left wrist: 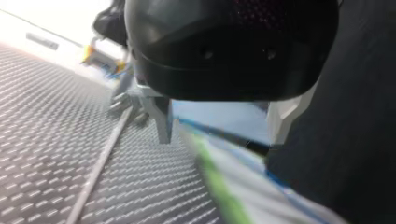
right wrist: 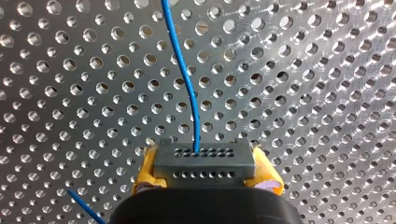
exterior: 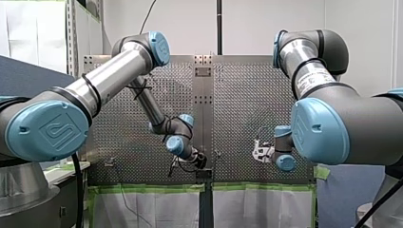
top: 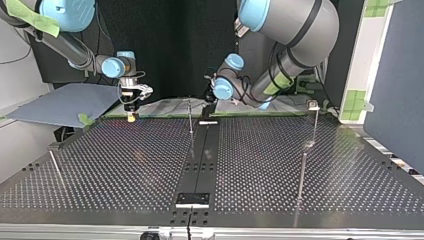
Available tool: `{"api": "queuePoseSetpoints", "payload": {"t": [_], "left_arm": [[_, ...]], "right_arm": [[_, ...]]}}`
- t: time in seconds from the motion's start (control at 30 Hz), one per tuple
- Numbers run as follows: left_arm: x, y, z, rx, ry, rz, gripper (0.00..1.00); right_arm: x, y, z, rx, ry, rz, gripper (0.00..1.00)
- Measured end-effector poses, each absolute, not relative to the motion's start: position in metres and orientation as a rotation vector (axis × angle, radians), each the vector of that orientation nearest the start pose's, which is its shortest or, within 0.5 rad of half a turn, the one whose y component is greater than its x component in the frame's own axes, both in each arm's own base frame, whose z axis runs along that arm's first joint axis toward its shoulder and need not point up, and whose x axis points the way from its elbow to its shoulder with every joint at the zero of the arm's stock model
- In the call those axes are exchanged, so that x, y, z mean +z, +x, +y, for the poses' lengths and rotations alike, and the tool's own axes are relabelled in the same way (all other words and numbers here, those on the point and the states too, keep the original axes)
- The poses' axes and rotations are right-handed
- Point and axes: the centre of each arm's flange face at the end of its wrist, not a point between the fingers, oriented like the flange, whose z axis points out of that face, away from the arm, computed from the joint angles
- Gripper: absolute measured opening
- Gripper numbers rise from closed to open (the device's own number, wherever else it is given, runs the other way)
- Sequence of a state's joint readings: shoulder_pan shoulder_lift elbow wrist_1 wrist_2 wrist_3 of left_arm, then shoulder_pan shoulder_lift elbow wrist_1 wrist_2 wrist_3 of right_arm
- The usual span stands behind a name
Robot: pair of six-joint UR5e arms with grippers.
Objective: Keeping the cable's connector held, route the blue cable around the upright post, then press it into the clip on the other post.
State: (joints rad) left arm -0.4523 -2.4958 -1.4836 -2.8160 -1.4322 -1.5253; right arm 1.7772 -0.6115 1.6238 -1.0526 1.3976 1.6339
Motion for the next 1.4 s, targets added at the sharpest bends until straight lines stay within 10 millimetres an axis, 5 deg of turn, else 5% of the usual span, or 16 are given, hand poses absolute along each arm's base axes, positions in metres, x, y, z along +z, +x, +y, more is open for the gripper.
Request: {"api": "queuePoseSetpoints", "payload": {"t": [0.27,0.63,1.4], "left_arm": [[-0.022,0.49,-0.407,-0.427,0.629,2.032,1.0],[0.008,0.5,-0.423,-0.494,0.552,1.925,1.0],[0.011,0.487,-0.443,-0.538,0.55,1.905,1.0]], "right_arm": [[-0.022,0.282,-0.613,1.546,1.432,-1.031,0.0],[-0.022,0.282,-0.613,1.546,1.433,-1.031,0.0],[-0.022,0.283,-0.613,1.55,1.433,-1.035,0.0]]}}
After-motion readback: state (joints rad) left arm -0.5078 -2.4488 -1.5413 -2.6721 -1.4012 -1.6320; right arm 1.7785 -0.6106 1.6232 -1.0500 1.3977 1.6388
